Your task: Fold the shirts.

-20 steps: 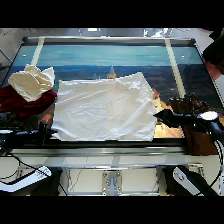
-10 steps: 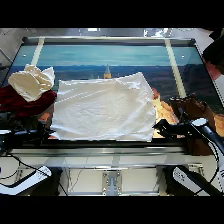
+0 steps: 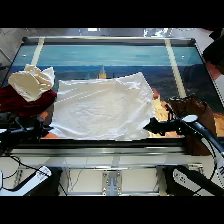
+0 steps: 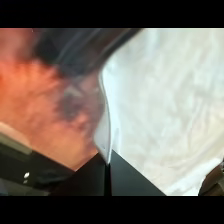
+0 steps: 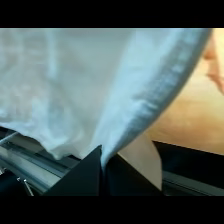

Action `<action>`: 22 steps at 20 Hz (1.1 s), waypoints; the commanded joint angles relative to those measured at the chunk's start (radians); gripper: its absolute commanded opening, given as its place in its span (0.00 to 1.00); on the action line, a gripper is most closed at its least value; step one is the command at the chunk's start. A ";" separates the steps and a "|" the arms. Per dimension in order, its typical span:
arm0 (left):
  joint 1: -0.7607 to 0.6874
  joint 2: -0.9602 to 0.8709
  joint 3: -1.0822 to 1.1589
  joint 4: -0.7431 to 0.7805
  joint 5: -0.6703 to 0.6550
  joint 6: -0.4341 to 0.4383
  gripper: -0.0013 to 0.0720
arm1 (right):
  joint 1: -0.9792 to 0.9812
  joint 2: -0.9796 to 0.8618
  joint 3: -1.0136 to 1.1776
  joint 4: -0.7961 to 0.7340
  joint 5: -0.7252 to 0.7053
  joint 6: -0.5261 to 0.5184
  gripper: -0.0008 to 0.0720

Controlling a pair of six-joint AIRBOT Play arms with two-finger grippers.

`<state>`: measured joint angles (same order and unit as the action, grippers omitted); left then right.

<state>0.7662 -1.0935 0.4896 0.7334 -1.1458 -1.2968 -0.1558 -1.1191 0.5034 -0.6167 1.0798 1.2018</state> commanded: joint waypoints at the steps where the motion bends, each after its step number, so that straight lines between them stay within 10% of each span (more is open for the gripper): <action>1: 0.054 0.159 0.098 -0.271 -0.114 0.127 0.04 | 0.013 0.148 0.141 0.070 0.160 -0.052 0.02; 13: 0.080 0.343 1.149 -0.743 -0.360 0.178 0.03 | 0.013 0.606 1.270 -0.203 0.213 0.074 0.02; 17: -0.006 0.343 1.497 -0.254 -0.353 0.080 0.03 | 0.013 0.597 1.339 -0.265 0.212 0.140 0.02; 22: -0.546 0.285 1.501 0.522 -0.278 -0.085 0.03 | 0.013 0.431 1.339 -0.476 0.238 0.145 0.02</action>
<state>0.4675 -0.7723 1.9614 0.7727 -1.4437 -1.2663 -0.1432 -0.6056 1.8252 -0.9695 1.2957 1.3312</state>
